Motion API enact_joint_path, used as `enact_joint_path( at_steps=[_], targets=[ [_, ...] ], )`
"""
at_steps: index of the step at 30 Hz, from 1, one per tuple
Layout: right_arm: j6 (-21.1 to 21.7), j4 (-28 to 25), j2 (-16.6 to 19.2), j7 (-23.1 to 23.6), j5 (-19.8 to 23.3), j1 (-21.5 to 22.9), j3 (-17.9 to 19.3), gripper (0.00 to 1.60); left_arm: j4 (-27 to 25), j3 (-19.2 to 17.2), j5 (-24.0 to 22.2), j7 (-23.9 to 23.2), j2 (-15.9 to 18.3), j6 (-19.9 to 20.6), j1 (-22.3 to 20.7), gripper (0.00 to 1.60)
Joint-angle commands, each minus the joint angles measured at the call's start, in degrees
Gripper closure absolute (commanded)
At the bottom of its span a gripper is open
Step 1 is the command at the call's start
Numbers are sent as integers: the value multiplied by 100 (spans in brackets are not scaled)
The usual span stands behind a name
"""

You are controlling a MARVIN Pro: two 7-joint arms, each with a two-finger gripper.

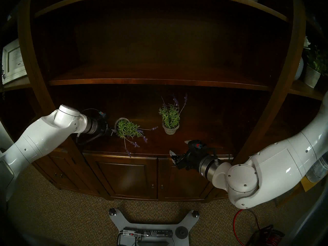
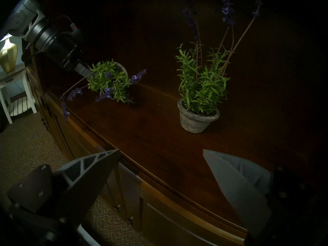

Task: Place the fake decorative plant upright

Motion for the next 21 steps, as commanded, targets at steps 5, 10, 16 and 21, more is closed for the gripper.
enact_joint_path(
  at_steps=[5, 10, 16, 21],
  targets=[
    [-46, 6, -12, 12, -51, 80, 88, 0, -156, -214, -84, 137, -85, -167, -133, 90],
    [-46, 6, -12, 12, -52, 80, 88, 0, -183, -234, -124, 182, -104, -172, -138, 87],
    [-46, 6, -12, 12, -52, 80, 88, 0, -189, -206, -140, 219, -148, -135, -164, 86],
    [-47, 6, -11, 12, -53, 80, 88, 0, -135, -179, -113, 269, -202, -163, -173, 77]
  ],
)
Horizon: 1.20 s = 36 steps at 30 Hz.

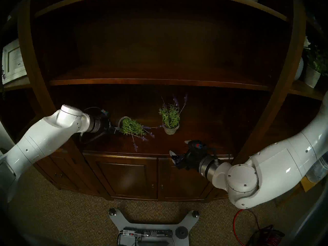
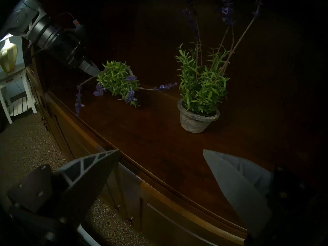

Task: Place the fake decorative plant upright

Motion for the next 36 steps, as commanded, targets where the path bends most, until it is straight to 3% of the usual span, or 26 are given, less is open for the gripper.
enact_joint_path(
  at_steps=[1, 6, 17, 23, 25, 26, 27, 36],
  targets=[
    [-47, 6, -11, 12, -53, 80, 88, 0, -22, -110, 29, 12, -64, -94, -210, 67],
    [-46, 6, -12, 12, -51, 80, 88, 0, 21, -132, 23, 66, -119, -128, -237, 61],
    [-46, 6, -12, 12, -51, 80, 88, 0, 77, -142, 19, 158, -205, -212, -233, 90],
    [-46, 6, -12, 12, -51, 80, 88, 0, 59, -149, 4, 219, -235, -206, -226, 118],
    [-46, 6, -12, 12, -51, 80, 88, 0, 62, -147, 2, 231, -247, -208, -225, 139],
    [-46, 6, -12, 12, -51, 80, 88, 0, 62, -147, 2, 231, -247, -208, -225, 139],
    [-46, 6, -12, 12, -52, 80, 88, 0, 61, -141, 1, 249, -262, -213, -218, 160],
    [-45, 6, -12, 12, -50, 80, 88, 0, -176, -278, -342, 187, -214, -40, -87, 160]
  ],
)
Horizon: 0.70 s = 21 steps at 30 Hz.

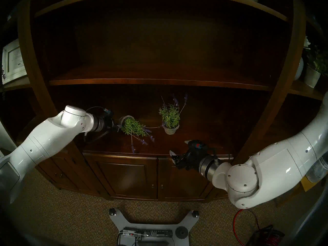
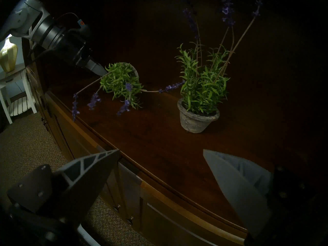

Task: Place the fake decorative plant upright

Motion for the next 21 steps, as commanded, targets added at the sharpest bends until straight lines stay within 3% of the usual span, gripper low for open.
enact_joint_path(
  at_steps=[1, 10, 21],
  targets=[
    [-45, 6, -12, 12, -50, 80, 88, 0, -347, -291, -366, -96, 57, 122, -57, 160],
    [-42, 5, -13, 12, -46, 81, 87, 0, -730, -615, -1071, -143, 109, 526, 84, 160],
    [-45, 6, -12, 12, -50, 80, 88, 0, -906, -970, -1798, 231, 22, 951, 300, 160]
  ],
)
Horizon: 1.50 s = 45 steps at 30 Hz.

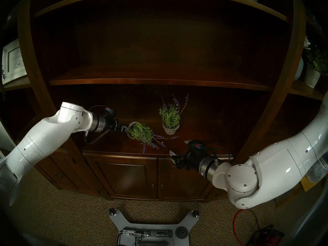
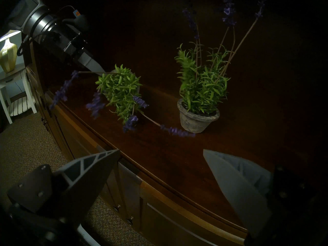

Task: Place the fake decorative plant upright

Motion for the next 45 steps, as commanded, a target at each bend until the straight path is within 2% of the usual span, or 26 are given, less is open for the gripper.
enact_joint_path(
  at_steps=[1, 12, 20, 45],
  targets=[
    [-46, 6, -12, 13, -51, 80, 88, 0, -185, -416, -502, 245, -115, 112, -1, 160],
    [-48, 7, -11, 13, -55, 80, 88, 0, 62, -655, -1165, 731, -446, 313, 189, 160],
    [-46, 7, -12, 13, -52, 80, 88, 0, 364, -935, -1677, 813, -541, 461, 150, 160],
    [-46, 6, -12, 12, -51, 80, 88, 0, 576, -1365, -2130, 1118, -439, 561, 234, 160]
  ],
)
